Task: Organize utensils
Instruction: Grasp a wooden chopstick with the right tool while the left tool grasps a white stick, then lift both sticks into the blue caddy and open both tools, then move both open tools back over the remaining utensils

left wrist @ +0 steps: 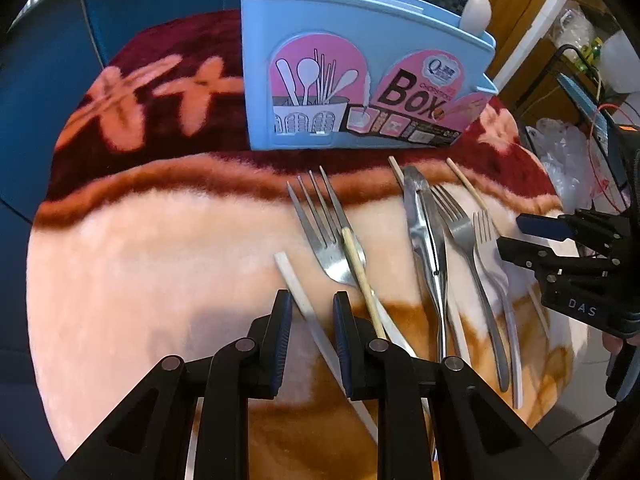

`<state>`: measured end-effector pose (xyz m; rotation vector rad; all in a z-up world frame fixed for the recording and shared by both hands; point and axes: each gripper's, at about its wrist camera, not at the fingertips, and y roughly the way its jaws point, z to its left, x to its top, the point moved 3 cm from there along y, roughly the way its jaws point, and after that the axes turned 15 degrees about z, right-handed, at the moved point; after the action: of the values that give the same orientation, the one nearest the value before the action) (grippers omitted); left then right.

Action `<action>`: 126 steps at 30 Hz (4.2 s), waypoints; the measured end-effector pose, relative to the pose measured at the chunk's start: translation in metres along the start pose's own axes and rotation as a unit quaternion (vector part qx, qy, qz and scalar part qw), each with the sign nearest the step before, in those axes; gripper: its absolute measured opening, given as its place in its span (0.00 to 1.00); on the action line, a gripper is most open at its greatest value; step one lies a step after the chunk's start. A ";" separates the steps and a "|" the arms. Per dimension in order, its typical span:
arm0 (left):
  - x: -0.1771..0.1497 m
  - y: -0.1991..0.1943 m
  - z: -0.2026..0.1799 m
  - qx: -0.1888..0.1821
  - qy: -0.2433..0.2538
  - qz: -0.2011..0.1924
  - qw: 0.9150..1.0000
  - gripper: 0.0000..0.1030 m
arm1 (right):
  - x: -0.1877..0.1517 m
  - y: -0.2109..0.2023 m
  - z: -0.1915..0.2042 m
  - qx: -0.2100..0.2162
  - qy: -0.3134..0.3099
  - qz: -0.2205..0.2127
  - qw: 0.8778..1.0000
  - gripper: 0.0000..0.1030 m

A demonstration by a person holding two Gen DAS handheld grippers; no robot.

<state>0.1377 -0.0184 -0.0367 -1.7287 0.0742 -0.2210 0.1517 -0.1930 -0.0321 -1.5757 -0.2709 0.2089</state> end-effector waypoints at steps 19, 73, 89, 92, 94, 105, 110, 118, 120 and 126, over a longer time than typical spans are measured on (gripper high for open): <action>0.012 -0.005 0.015 -0.031 -0.015 -0.016 0.999 0.07 | 0.046 0.000 0.002 0.010 0.001 -0.027 1.000 0.09; 0.125 -0.169 -0.005 0.018 -0.034 -0.481 0.876 0.06 | 0.091 -0.144 -0.047 0.067 0.093 -0.516 0.849 0.06; 0.112 -0.124 -0.008 0.034 -0.005 -0.441 0.897 0.06 | 0.086 -0.106 -0.027 0.036 0.048 -0.460 0.886 0.10; 0.108 -0.120 -0.012 0.030 0.006 -0.422 0.906 0.07 | 0.078 -0.104 -0.022 0.040 0.041 -0.447 0.893 0.29; 0.104 -0.118 -0.015 0.032 0.009 -0.411 0.911 0.15 | 0.069 -0.106 -0.023 0.053 0.044 -0.445 0.893 0.30; 0.064 -0.137 -0.016 0.026 0.009 -0.394 0.919 0.21 | 0.020 -0.135 -0.011 0.065 0.048 -0.436 0.896 0.31; 0.042 -0.144 -0.015 0.026 0.010 -0.383 0.923 0.21 | -0.003 -0.140 -0.003 0.080 0.047 -0.427 0.900 0.33; 0.009 -0.144 -0.011 0.032 0.011 -0.354 0.935 0.21 | -0.033 -0.130 0.013 0.069 0.045 -0.397 0.914 0.33; 0.002 -0.141 -0.011 0.037 0.013 -0.345 0.938 0.21 | -0.040 -0.127 0.016 0.064 0.045 -0.392 0.917 0.34; -0.018 -0.123 -0.010 0.050 -0.001 -0.311 0.949 0.27 | -0.061 -0.110 0.021 0.066 0.048 -0.364 0.928 0.35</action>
<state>0.1095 -0.0039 0.0836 -1.6060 -0.4836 -0.6738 0.0829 -0.1901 0.0746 -1.2523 -0.7278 -0.4209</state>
